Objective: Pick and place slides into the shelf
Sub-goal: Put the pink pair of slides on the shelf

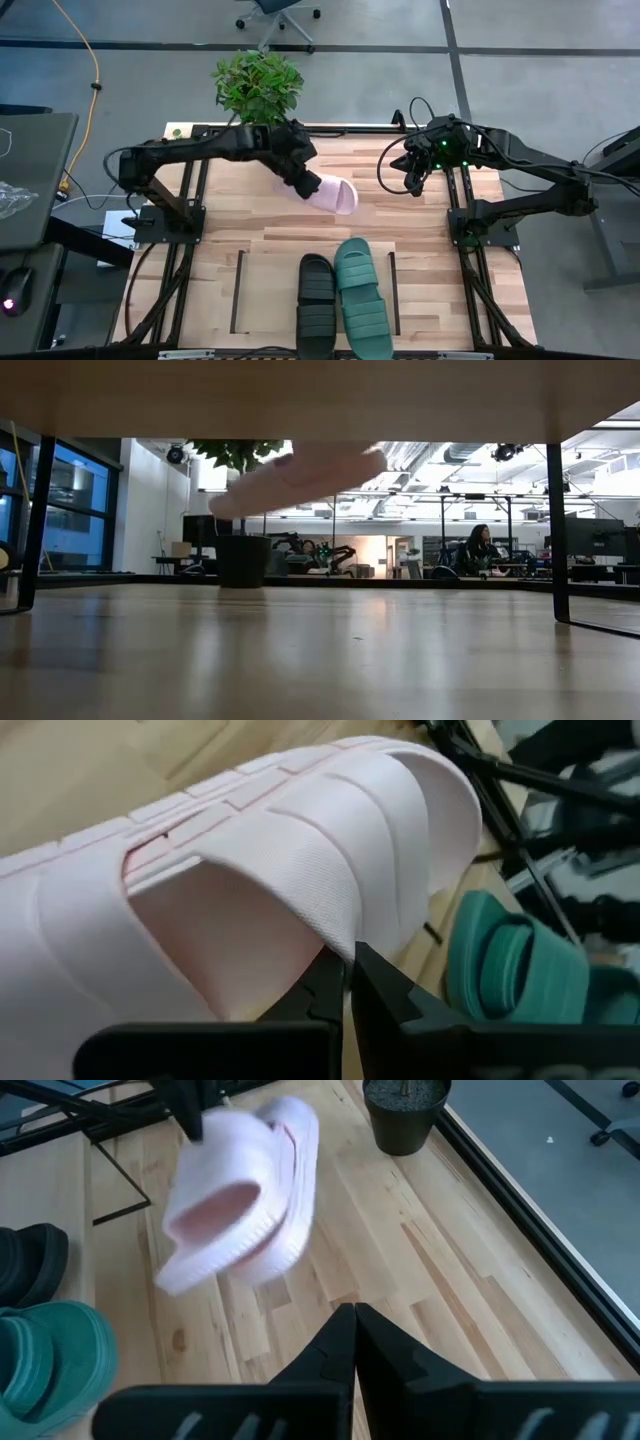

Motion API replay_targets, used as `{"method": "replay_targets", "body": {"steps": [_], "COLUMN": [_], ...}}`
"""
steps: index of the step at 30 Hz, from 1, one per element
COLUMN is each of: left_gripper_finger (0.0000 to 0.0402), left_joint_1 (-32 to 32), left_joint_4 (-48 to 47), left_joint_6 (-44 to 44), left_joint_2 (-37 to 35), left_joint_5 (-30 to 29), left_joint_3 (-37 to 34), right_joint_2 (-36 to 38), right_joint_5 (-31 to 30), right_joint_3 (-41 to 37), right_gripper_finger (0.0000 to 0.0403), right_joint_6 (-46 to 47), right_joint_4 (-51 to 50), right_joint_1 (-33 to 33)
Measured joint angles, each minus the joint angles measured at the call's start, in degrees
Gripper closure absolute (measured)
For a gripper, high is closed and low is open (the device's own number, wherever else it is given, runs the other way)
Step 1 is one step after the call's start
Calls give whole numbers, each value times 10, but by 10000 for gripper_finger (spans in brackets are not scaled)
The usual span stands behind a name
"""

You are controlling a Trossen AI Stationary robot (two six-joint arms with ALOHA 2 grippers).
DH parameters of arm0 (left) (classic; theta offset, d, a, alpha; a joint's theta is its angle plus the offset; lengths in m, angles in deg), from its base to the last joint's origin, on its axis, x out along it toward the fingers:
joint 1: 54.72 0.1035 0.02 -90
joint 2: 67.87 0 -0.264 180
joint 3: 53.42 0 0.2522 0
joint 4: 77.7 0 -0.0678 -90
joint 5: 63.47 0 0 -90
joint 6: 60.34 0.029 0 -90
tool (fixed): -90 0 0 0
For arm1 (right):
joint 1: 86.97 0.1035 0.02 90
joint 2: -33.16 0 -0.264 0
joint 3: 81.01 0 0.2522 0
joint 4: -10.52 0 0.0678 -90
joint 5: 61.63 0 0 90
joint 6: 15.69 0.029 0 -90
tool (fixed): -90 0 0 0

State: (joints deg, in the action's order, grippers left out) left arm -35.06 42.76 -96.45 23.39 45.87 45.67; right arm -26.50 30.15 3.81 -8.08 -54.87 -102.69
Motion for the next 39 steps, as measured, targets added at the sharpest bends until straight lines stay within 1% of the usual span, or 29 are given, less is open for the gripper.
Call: {"method": "replay_targets", "body": {"steps": [12, 23, 29, 33, 36, 39], "left_gripper_finger": [401, 401, 401, 401, 401, 401], "left_joint_1": [-2, -2, -7, -19, -29, -43], "left_joint_4": [-225, -367, -445, -442, -442, -442], "left_joint_6": [118, 219, 270, 298, 315, 327], "left_joint_2": [-1, 0, 0, -1, -2, -1], "left_joint_5": [-82, -83, -85, -79, -63, -62], "left_joint_3": [159, 262, 303, 309, 310, 310], "right_joint_2": [0, 0, 0, 0, 0, 0], "right_joint_5": [0, 0, 0, -1, -9, -17], "right_joint_3": [0, 0, 0, 0, 0, 0], "right_gripper_finger": [403, 403, 403, 403, 403, 403], "right_joint_6": [0, -1, -2, -4, -1, 11], "right_joint_4": [0, 0, 0, 0, 0, 0], "right_joint_1": [0, 0, 0, 0, 0, 0]}}
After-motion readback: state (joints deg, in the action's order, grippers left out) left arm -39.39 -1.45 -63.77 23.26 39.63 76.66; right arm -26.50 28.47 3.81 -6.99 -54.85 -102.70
